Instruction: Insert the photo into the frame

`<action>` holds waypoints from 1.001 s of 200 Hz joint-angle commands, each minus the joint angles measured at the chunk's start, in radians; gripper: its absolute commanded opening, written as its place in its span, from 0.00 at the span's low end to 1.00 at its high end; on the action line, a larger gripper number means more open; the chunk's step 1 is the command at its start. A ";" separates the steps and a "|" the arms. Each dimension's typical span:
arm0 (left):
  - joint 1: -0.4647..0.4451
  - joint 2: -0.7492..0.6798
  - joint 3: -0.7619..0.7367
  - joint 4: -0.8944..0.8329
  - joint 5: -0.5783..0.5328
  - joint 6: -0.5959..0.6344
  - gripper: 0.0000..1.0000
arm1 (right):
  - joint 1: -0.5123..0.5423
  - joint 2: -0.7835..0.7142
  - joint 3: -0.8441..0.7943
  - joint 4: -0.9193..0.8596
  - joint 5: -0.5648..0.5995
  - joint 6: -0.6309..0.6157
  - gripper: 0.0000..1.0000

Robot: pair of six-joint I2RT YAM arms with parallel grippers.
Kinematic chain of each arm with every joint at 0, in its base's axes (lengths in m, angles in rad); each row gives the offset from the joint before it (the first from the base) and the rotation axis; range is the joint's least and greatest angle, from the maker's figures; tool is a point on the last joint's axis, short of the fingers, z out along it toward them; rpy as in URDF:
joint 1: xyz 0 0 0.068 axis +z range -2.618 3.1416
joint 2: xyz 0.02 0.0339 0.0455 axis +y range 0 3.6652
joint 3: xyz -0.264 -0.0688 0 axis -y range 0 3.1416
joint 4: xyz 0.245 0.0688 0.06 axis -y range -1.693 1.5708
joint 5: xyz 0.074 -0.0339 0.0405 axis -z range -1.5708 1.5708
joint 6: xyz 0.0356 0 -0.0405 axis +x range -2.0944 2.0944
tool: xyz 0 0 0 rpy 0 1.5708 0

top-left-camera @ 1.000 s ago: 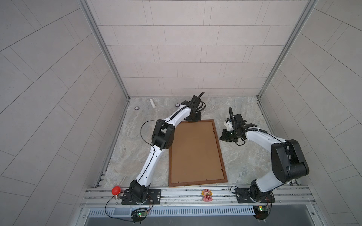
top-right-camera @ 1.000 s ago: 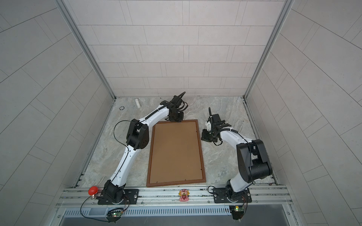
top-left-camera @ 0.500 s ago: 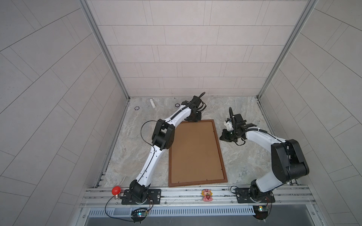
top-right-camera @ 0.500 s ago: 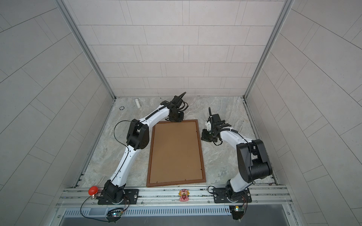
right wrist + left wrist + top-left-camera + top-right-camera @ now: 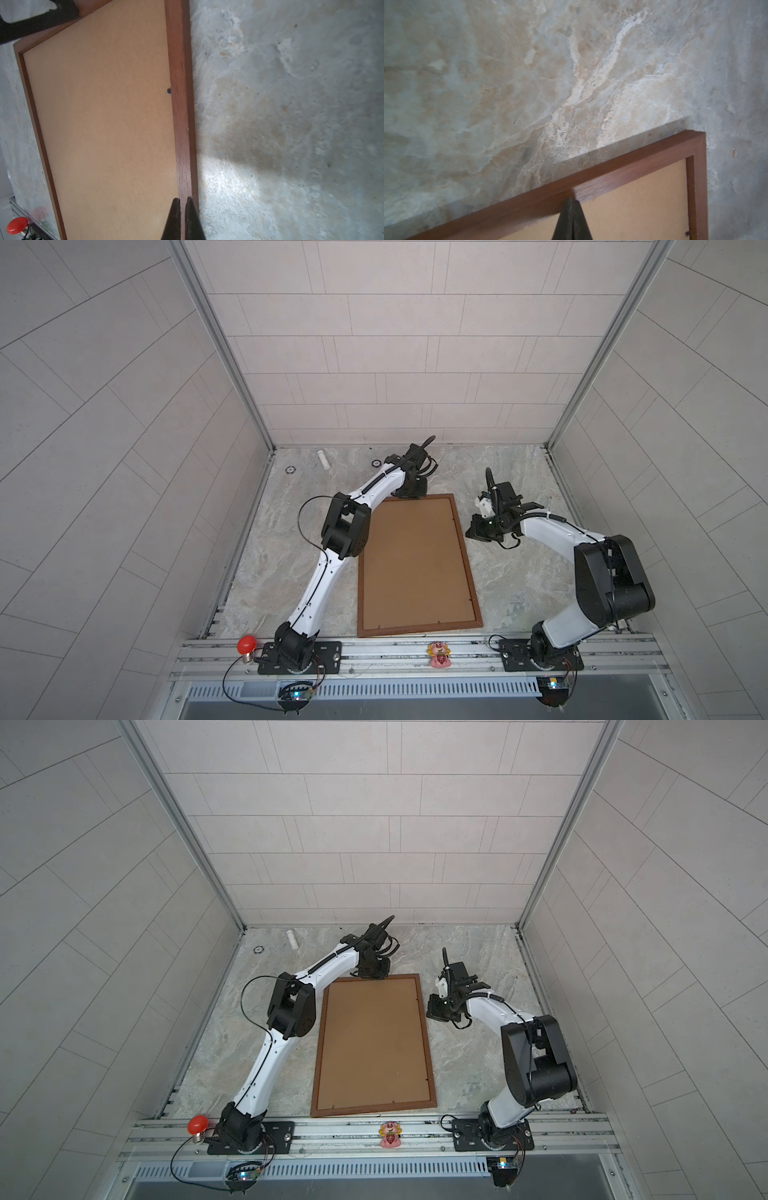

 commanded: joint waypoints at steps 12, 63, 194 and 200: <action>-0.003 -0.009 -0.065 -0.088 -0.014 -0.003 0.00 | -0.003 0.017 -0.011 0.001 -0.007 -0.003 0.00; -0.003 -0.031 -0.112 -0.071 -0.017 -0.012 0.00 | -0.003 0.023 -0.010 0.005 -0.010 -0.001 0.00; 0.004 -0.023 -0.165 -0.055 0.008 0.014 0.00 | -0.005 0.037 -0.009 0.010 -0.015 -0.002 0.00; 0.003 -0.024 -0.162 -0.058 0.007 0.017 0.00 | -0.006 0.037 -0.008 0.010 -0.016 -0.002 0.00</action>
